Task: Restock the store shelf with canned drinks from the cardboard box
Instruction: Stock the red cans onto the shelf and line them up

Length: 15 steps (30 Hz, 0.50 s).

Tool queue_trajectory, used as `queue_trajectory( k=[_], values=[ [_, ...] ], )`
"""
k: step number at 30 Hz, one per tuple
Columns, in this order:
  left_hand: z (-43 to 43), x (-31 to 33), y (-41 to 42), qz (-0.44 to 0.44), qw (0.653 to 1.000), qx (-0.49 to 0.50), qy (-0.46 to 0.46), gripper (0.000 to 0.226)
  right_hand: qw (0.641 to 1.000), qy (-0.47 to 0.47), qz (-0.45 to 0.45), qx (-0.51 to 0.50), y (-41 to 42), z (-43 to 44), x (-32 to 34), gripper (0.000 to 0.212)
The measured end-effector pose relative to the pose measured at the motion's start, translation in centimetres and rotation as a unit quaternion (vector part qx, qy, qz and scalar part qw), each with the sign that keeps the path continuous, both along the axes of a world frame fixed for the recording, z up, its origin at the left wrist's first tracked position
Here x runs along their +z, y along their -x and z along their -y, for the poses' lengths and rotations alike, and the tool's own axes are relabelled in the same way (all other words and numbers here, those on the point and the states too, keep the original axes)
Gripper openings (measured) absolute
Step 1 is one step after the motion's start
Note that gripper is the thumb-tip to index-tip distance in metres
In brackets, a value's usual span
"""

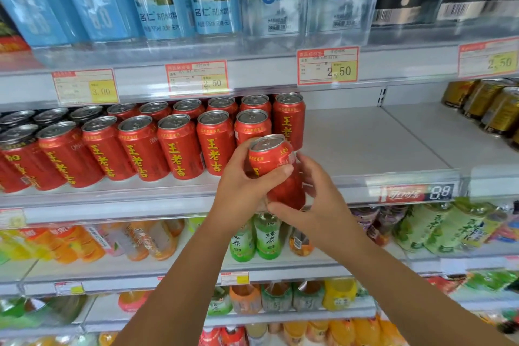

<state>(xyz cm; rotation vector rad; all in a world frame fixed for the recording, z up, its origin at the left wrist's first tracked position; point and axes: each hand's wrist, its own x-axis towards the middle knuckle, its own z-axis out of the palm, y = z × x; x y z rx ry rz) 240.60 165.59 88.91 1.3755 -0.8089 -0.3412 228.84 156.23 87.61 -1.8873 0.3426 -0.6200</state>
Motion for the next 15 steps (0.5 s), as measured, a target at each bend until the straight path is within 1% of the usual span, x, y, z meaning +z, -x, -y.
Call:
queue_trajectory(
  k=[2, 6, 8, 12, 15],
  values=[
    [0.5, 0.4, 0.9, 0.026, 1.000, 0.012, -0.009, 0.056, 0.999, -0.015, 0.015, -0.028, -0.3, -0.1, 0.1, 0.078],
    [0.3, 0.5, 0.7, 0.049, 0.998, 0.008, -0.030, 0.069, 0.997, -0.004, 0.039, -0.073, -0.2, 0.8, 0.7, 0.072],
    [-0.6, 0.4, -0.3, 0.086, 0.994, 0.039, -0.048, 0.065, 0.995, -0.009, 0.041, -0.090, -0.2, 1.9, 1.2, 0.073],
    [-2.3, -1.8, -2.5, 0.191, 0.964, 0.143, -0.117, 0.039, 0.993, -0.002, 0.041, -0.107, -1.3, 3.9, 2.4, 0.077],
    [-2.2, -3.8, -3.2, 0.285, 0.932, 0.171, -0.142, 0.039, 0.994, 0.025, 0.022, -0.101, -2.5, 5.0, 3.0, 0.074]
  ],
)
